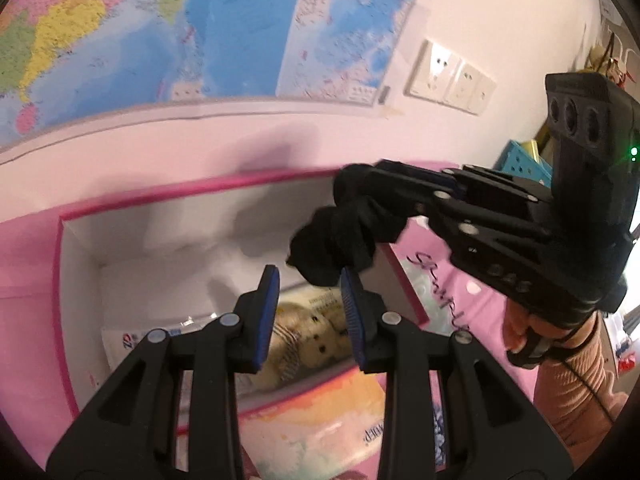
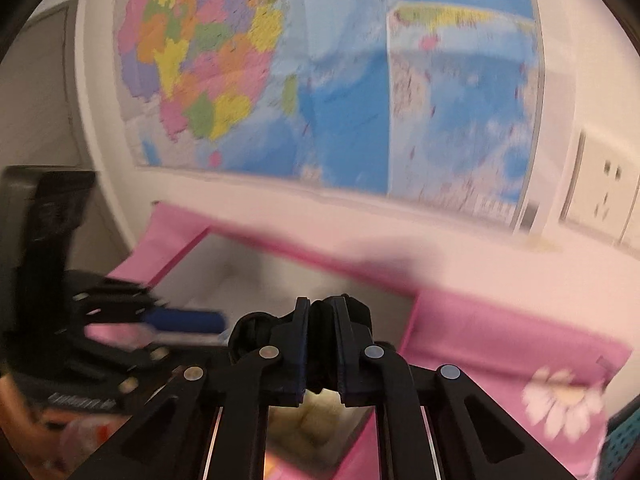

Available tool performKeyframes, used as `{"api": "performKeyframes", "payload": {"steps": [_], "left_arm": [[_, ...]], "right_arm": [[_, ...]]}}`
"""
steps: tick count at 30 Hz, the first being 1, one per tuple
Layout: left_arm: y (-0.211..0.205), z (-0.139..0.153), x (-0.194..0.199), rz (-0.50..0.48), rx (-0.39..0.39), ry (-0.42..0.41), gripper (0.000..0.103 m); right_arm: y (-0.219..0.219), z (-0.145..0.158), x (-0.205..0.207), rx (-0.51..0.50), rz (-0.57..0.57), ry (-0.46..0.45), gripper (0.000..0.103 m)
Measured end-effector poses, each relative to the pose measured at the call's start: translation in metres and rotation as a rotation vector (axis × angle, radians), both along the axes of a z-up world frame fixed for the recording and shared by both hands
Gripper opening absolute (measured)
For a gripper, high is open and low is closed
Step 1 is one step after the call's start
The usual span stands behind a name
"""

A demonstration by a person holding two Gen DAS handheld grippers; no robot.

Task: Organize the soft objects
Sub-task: 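Carry the black cloth into the pink box and release it, then grasp the green plush dinosaur with the right gripper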

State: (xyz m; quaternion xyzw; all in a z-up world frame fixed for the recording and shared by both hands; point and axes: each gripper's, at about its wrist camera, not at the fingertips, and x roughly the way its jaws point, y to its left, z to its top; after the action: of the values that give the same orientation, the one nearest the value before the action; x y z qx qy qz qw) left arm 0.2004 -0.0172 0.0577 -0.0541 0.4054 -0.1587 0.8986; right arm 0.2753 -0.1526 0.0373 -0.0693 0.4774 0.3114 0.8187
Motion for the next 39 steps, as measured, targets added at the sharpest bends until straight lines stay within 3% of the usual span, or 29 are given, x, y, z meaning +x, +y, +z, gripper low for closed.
{"api": "performKeyframes", "payload": {"steps": [2, 3, 4, 5, 9, 15, 19, 22, 28, 32, 39], "left_arm": [[0.0, -0.002, 0.003, 0.015, 0.015, -0.003, 0.033], [-0.001, -0.004, 0.004, 0.02, 0.022, -0.003, 0.033], [-0.002, -0.007, 0.004, 0.017, 0.028, 0.002, 0.033], [-0.002, -0.009, 0.003, 0.01, 0.033, 0.005, 0.033], [0.0, -0.017, -0.006, -0.004, 0.055, -0.005, 0.034], [0.015, -0.007, -0.043, -0.03, 0.026, -0.078, 0.042], [0.031, 0.001, -0.085, -0.039, 0.013, -0.131, 0.052], [0.043, -0.002, -0.114, -0.042, 0.005, -0.138, 0.053], [0.06, -0.03, -0.159, -0.035, 0.019, -0.064, 0.053], [0.069, -0.055, -0.182, -0.034, -0.051, 0.018, 0.053], [0.069, -0.082, -0.215, -0.053, -0.084, 0.119, 0.053]], "right_arm": [[0.007, -0.009, 0.008, -0.012, -0.006, -0.018, 0.016], [0.011, -0.02, 0.012, -0.054, -0.02, -0.006, 0.022], [0.012, -0.029, 0.013, -0.092, -0.021, 0.009, 0.035], [0.013, -0.037, 0.012, -0.122, -0.025, 0.026, 0.039], [0.003, -0.053, -0.005, -0.143, -0.032, 0.077, 0.039], [-0.024, -0.021, -0.034, -0.035, -0.047, 0.075, 0.041], [-0.028, -0.002, -0.062, 0.081, 0.03, 0.135, 0.048], [-0.024, 0.005, -0.091, 0.17, 0.119, 0.215, 0.049], [-0.02, 0.003, -0.155, 0.232, 0.253, 0.368, 0.05], [-0.013, -0.012, -0.197, 0.249, 0.319, 0.509, 0.051], [-0.011, -0.037, -0.247, 0.288, 0.349, 0.718, 0.051]]}}
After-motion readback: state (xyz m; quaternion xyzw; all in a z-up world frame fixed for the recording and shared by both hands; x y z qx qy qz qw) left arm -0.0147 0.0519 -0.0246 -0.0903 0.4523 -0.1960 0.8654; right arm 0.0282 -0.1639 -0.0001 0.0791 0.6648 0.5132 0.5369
